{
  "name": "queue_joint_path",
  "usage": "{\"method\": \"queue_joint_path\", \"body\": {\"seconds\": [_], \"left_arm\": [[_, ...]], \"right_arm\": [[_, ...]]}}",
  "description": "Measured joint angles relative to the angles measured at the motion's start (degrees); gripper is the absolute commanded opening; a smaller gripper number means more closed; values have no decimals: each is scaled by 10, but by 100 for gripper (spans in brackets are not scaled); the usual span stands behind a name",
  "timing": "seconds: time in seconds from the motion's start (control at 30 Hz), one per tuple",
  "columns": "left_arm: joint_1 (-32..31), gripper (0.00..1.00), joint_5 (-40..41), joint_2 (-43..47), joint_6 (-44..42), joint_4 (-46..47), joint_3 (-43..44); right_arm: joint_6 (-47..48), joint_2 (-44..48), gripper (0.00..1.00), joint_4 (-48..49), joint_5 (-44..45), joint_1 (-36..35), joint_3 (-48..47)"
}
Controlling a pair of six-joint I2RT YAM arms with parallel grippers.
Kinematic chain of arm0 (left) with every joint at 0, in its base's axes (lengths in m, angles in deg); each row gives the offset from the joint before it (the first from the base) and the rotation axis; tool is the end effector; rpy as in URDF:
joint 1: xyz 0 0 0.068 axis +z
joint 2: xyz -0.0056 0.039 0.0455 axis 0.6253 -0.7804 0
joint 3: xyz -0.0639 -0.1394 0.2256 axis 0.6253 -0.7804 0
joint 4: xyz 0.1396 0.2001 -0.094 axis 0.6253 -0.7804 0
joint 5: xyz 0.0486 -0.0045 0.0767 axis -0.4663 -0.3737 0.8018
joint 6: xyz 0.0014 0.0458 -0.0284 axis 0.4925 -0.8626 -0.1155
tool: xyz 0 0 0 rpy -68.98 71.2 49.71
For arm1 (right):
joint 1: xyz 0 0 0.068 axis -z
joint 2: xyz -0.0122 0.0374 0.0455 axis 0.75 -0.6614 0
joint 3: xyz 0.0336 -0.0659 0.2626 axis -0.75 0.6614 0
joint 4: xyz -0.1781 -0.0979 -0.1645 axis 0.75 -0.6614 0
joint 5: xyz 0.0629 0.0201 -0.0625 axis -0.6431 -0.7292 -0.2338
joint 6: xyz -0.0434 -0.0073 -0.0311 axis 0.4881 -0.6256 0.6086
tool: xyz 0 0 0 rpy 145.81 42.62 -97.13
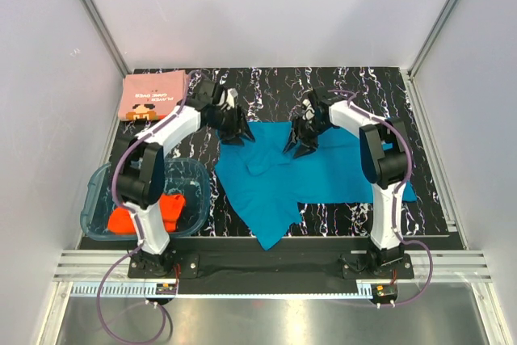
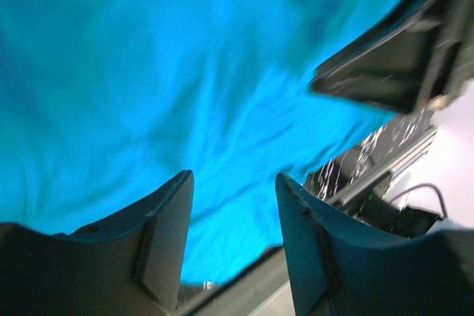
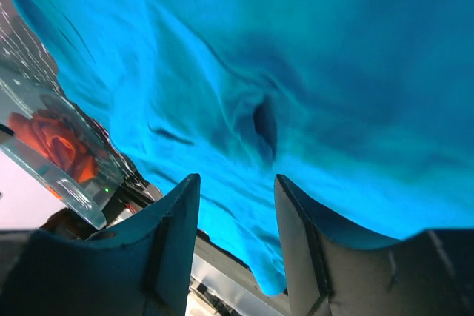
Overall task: Fold and stack the t-shirts
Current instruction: Fold the tshirt
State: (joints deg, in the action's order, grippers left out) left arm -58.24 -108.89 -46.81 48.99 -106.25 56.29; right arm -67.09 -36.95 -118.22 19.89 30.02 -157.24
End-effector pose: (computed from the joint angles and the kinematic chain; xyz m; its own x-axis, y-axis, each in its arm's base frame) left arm 0.3610 -0.1469 0.2229 -0.9701 -0.1212 -0.2103 0.0387 0.7782 -0.6268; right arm 0.3947 0.1522 0.1570 -0.9982 0.0544 -0.0253 0.0304 0.8224 0.5682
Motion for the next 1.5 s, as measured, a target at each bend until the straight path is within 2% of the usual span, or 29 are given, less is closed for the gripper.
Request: {"method": "queue_joint_path", "body": {"seconds": [0.1, 0.33, 0.43, 0.47, 0.57, 0.87, 1.0, 1.07, 1.23, 1.27, 1.43, 1.5], "left_arm": [[0, 52, -1, -42, -4, 24, 33], [21, 51, 14, -140, -2, 21, 35], [33, 51, 14, -142, -2, 23, 40], [36, 51, 14, -143, -2, 23, 42], [40, 51, 19, -146, -2, 21, 48], [42, 51, 23, -154, -8, 13, 61], [41, 52, 25, -154, -15, 13, 60], [41, 56, 24, -153, -19, 12, 60], [39, 60, 41, -141, -37, 1, 60], [39, 61, 50, -136, -42, -5, 59], [38, 60, 58, -80, -60, -33, 41], [38, 58, 49, -46, -60, -29, 21]], "right_arm": [[-5, -19, 49, 7, -9, 0, -14], [-12, -33, 43, 10, -12, 0, -15], [-13, -35, 31, 11, -13, 0, -15], [-14, -37, 21, 12, -13, 0, -15], [-13, -40, 0, 8, -13, 0, -17], [-2, -45, 0, -58, -9, 9, -101], [4, -61, 1, -78, -5, 14, -110], [9, -78, 10, -87, 3, 15, -109], [28, -99, 16, -110, 26, 15, -104], [32, -98, 23, -115, 34, 15, -108], [49, -79, 37, -134, 62, 13, -110], [52, -63, 40, -138, 66, 12, -110]]}}
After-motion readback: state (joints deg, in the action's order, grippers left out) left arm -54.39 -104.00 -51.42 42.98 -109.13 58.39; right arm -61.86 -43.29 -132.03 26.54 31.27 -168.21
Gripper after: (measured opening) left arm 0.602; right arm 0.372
